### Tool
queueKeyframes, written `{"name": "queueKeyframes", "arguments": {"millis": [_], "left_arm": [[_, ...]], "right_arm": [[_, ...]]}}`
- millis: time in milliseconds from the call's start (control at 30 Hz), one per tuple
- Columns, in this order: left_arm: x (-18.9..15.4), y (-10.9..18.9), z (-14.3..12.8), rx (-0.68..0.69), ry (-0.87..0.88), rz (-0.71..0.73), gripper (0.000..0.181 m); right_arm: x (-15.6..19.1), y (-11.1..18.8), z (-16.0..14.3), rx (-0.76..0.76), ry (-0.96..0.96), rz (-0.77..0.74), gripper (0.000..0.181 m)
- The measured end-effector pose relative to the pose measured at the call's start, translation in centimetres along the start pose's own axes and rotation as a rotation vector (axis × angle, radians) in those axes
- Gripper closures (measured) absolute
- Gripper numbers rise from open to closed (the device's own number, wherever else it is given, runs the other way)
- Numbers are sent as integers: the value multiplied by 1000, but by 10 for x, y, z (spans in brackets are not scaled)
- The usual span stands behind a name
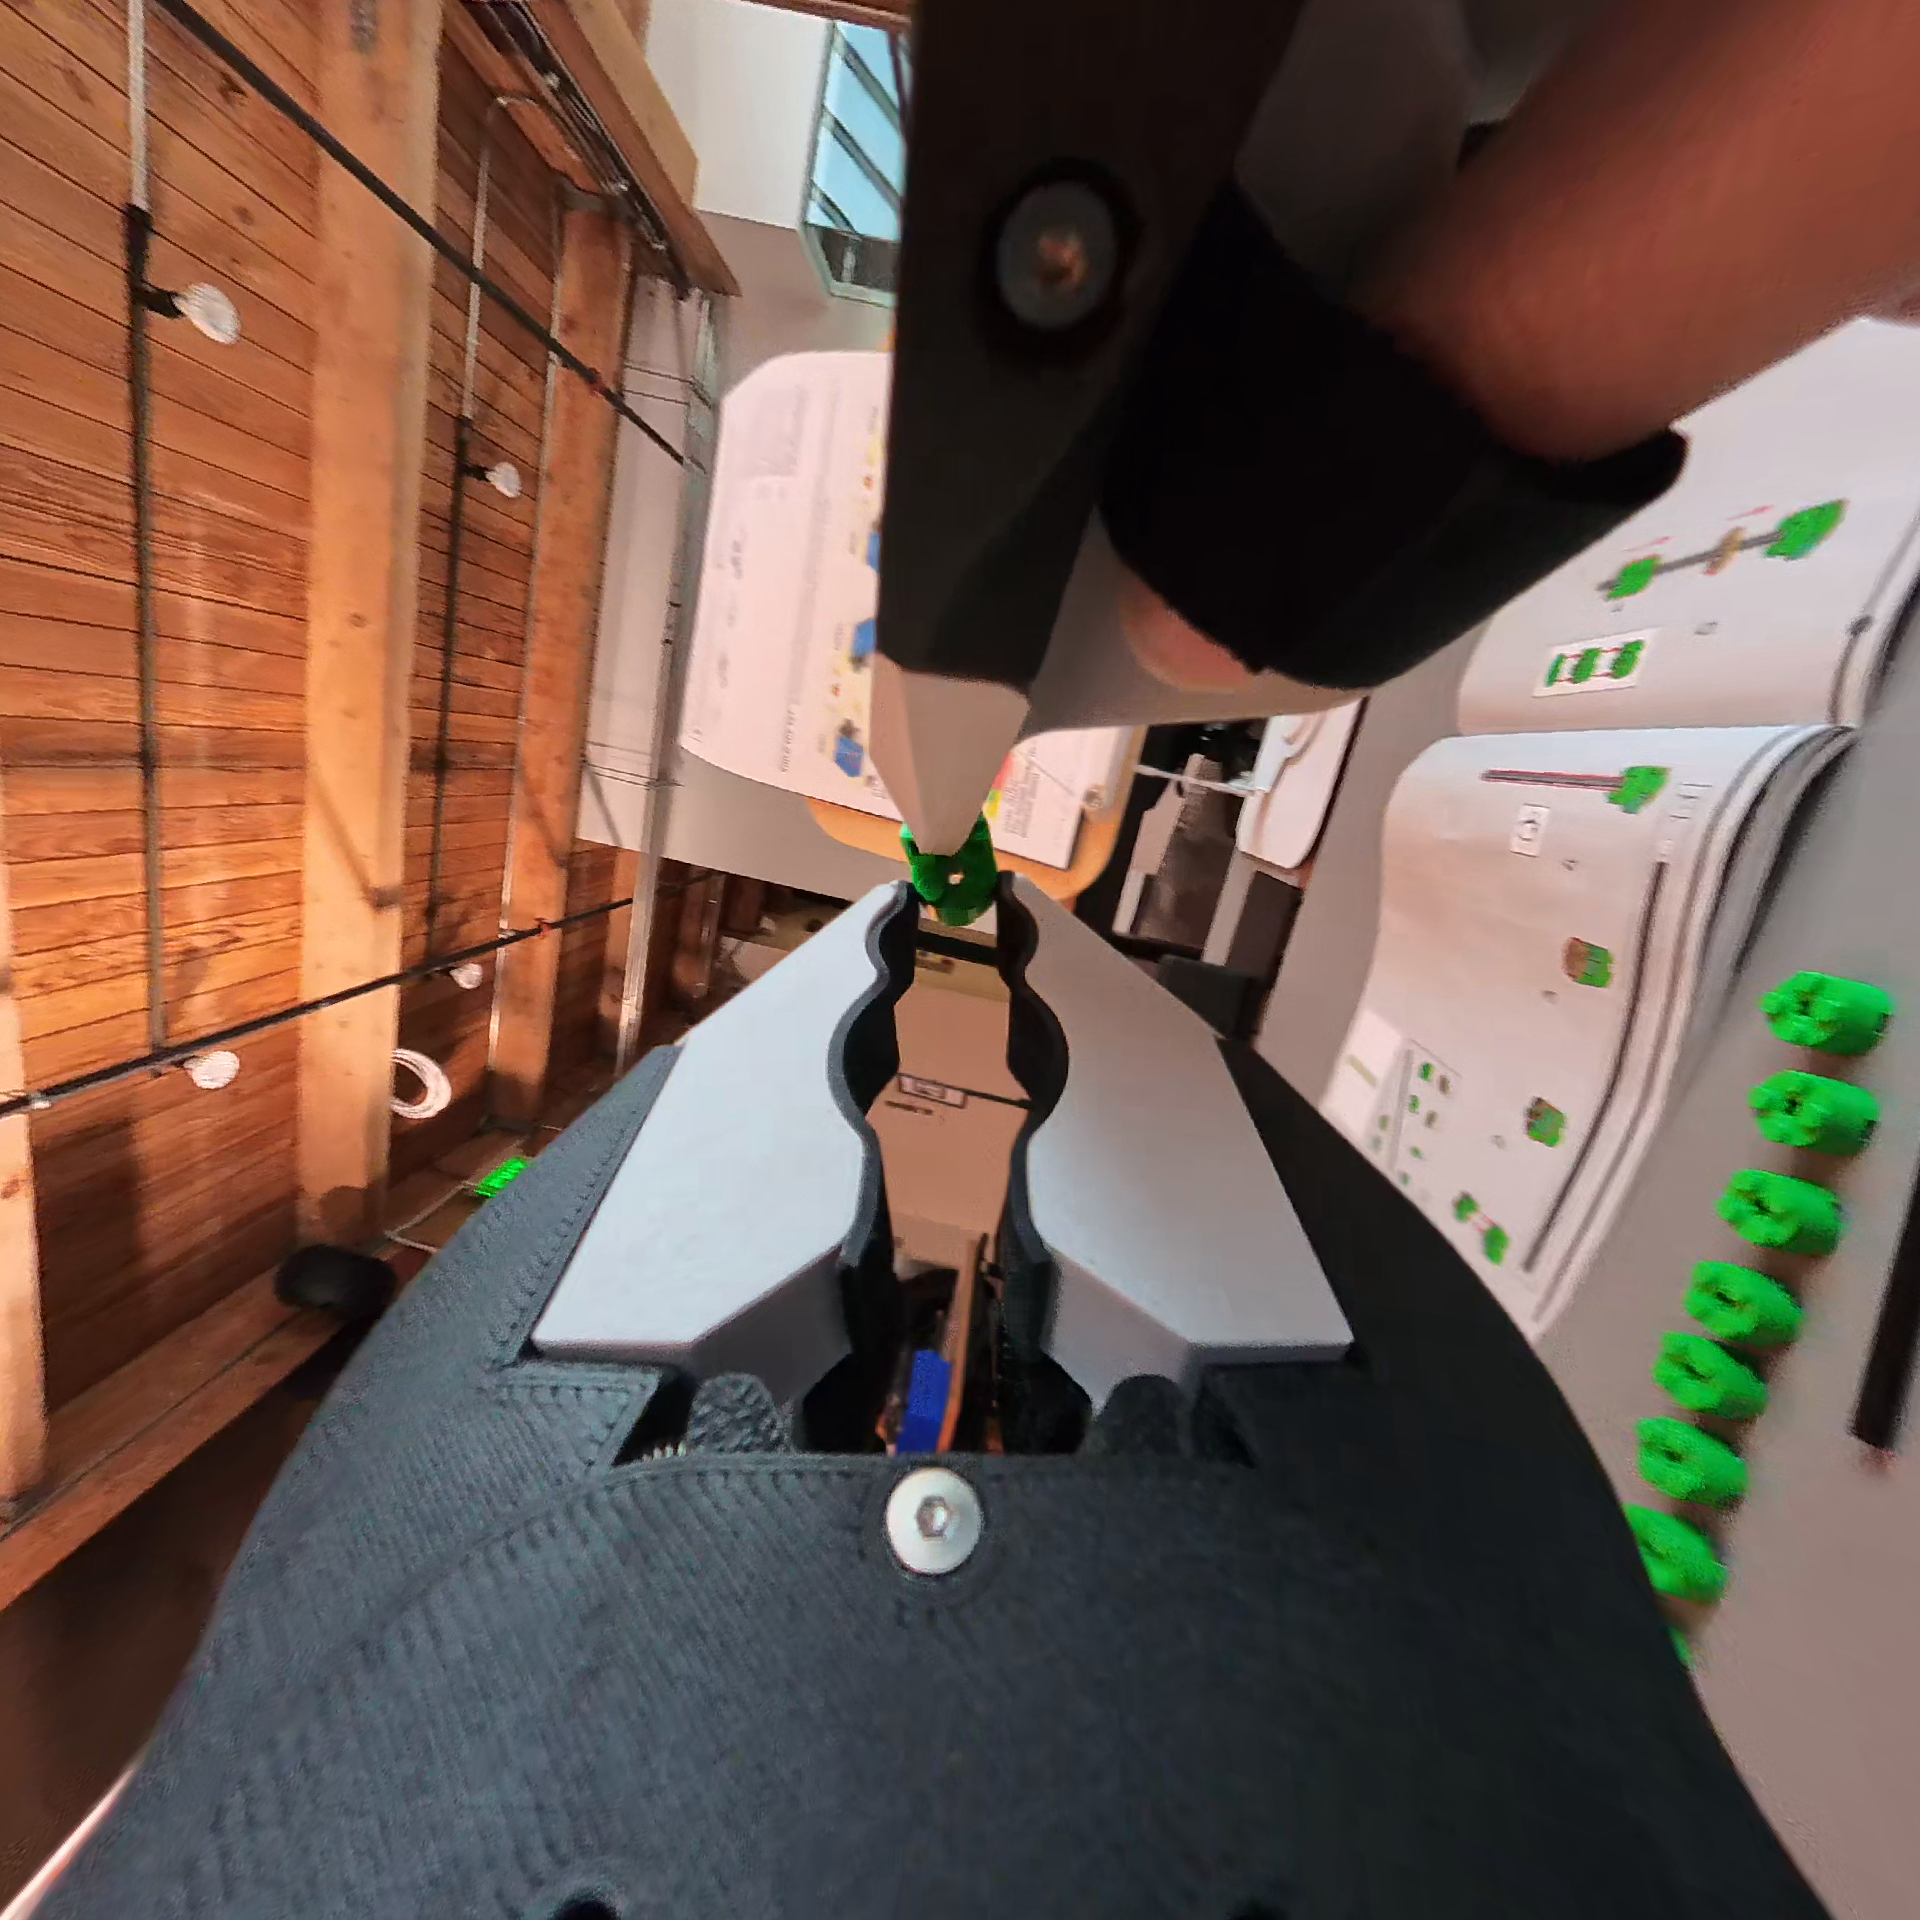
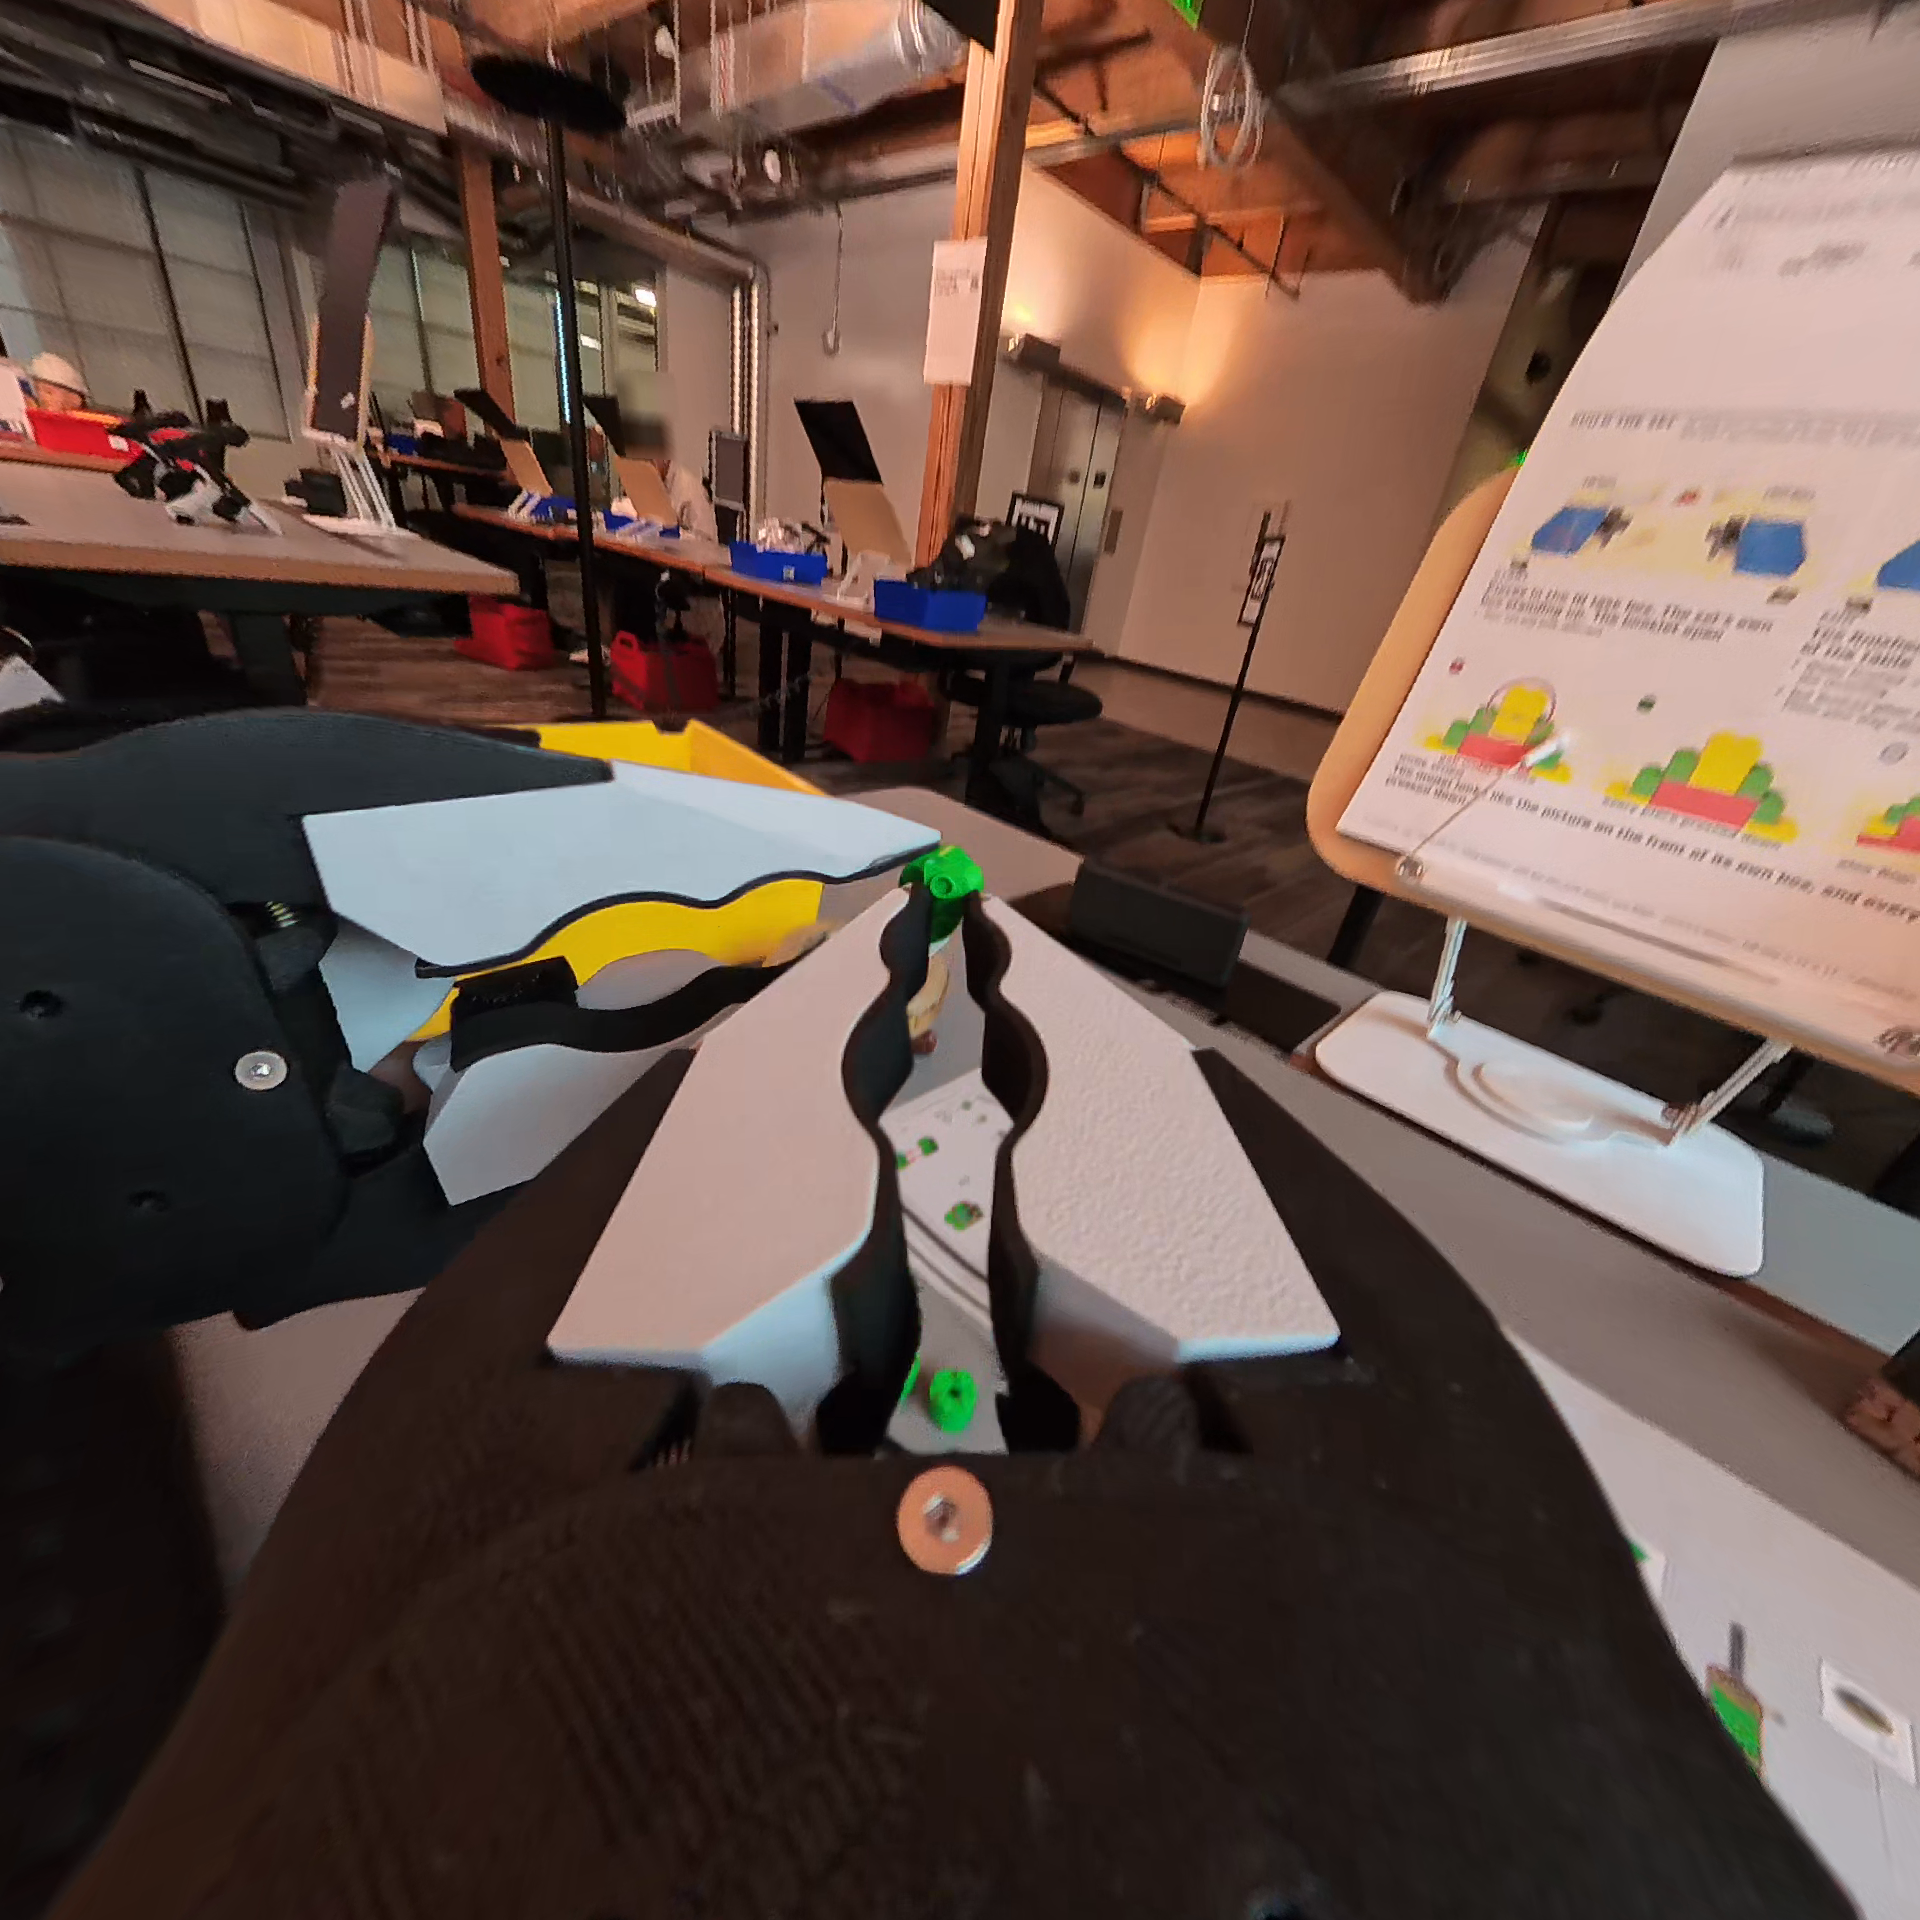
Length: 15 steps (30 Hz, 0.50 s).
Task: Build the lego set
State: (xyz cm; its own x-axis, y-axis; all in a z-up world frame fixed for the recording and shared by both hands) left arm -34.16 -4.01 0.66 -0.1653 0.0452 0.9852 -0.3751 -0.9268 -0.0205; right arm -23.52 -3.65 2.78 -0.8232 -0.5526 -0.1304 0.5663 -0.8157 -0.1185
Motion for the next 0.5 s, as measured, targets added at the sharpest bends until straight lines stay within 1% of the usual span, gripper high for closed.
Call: {"name": "queueKeyframes", "arguments": {"millis": [100, 200, 500], "left_arm": [[19, 4, 8, -18, -42, 45, 167], [45, 9, 17, -41, -107, 106, 168], [149, 28, 38, -38, -376, 316, 168]], "right_arm": [[-1, 5, 17, -86, 11, -9, 177], [-2, 10, 40, -203, 16, -14, 177], [-1, 9, 135, -517, 103, -17, 178]]}}
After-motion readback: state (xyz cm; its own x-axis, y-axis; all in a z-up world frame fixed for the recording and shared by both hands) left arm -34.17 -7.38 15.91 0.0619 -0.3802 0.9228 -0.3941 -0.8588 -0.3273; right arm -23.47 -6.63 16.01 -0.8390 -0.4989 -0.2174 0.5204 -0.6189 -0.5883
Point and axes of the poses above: each gripper's, where its closed fingertips meet, y back along the fingers, z out of its top, x = y × z across the jaws, the point moved 10 cm from there along y, back along the fingers, and after that the axes turned 8 degrees about -z, right-handed, at the moved point
